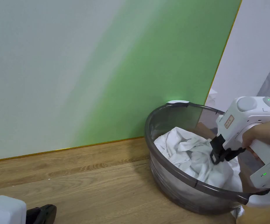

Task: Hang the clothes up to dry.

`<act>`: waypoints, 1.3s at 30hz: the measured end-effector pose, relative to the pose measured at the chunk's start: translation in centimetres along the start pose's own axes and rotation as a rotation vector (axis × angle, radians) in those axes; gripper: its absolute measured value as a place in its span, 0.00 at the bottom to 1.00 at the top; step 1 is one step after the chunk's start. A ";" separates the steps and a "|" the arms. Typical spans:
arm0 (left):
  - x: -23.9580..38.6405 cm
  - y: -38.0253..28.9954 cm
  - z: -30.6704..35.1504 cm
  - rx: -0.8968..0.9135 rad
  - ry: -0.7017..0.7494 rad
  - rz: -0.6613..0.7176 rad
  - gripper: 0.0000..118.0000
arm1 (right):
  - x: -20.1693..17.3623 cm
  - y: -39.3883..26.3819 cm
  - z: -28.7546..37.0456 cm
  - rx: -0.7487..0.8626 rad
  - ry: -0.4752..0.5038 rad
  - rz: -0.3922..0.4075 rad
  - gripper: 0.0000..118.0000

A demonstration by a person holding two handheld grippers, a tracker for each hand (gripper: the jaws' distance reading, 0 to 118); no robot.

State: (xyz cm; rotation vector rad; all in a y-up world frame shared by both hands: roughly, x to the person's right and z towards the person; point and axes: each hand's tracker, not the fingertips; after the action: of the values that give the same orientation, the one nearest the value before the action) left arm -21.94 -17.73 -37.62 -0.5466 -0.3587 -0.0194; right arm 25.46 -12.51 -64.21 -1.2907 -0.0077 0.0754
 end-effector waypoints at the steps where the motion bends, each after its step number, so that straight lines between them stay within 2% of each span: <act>1: 0.1 0.0 0.4 0.006 0.002 -0.002 0.00 | 0.0 -0.6 1.9 0.073 0.033 -0.034 0.09; 3: 0.0 0.0 1.2 0.015 -0.006 0.008 0.00 | 0.0 -1.3 5.7 0.228 0.117 -0.093 0.09; 4: 0.1 0.0 1.8 0.023 -0.008 0.014 0.00 | -0.5 -1.9 8.0 0.290 0.148 -0.071 0.09; 5: 0.1 0.0 2.4 0.029 -0.006 0.017 0.00 | -1.1 -2.5 10.6 0.384 0.199 -0.016 0.09; 7: 0.2 0.1 3.6 0.043 -0.002 0.021 0.00 | -1.4 -3.2 15.1 0.504 0.295 -0.018 0.09; 8: 0.1 0.2 4.3 0.055 0.002 0.024 0.00 | -2.0 -3.9 17.9 0.594 0.341 0.013 0.09; 9: 0.0 0.2 5.0 0.066 0.004 0.030 0.00 | -2.7 -4.4 20.2 0.673 0.323 0.009 0.09; 16: -1.0 0.6 10.4 0.177 0.066 0.045 0.00 | -9.0 -7.3 35.3 1.058 0.404 0.063 0.08; 17: -1.3 0.6 11.2 0.188 0.073 0.045 0.00 | -10.0 -7.6 37.3 1.064 0.461 0.078 0.08; 20: -2.1 0.6 13.3 0.215 0.108 0.046 0.00 | -10.7 -5.6 42.7 1.214 0.478 0.095 0.08; 22: -2.6 0.4 14.7 0.236 0.132 0.050 0.00 | -13.1 -6.7 45.6 1.286 0.545 0.060 0.08; 25: -3.5 0.1 16.9 0.268 0.164 0.063 0.00 | -16.7 -7.5 49.7 1.350 0.595 0.062 0.08; 26: -3.9 -0.1 17.6 0.278 0.181 0.069 0.00 | -18.7 -8.3 51.0 1.353 0.622 0.100 0.08; 30: -5.2 -0.8 20.5 0.305 0.243 0.077 0.00 | -24.8 -9.2 54.2 1.390 0.675 0.147 0.08; 35: -7.6 -1.8 24.2 0.322 0.350 0.160 0.00 | -31.9 -9.5 54.5 1.333 0.842 0.186 0.08; 39: -9.4 -3.5 27.4 0.337 0.470 0.168 0.00 | -37.8 -10.6 53.0 1.302 0.897 0.279 0.08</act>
State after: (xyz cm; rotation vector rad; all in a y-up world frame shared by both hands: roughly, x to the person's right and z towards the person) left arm -40.17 -7.43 -17.33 -0.2239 0.1438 0.0725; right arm -14.22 33.20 -37.99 0.0692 0.8561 -0.2385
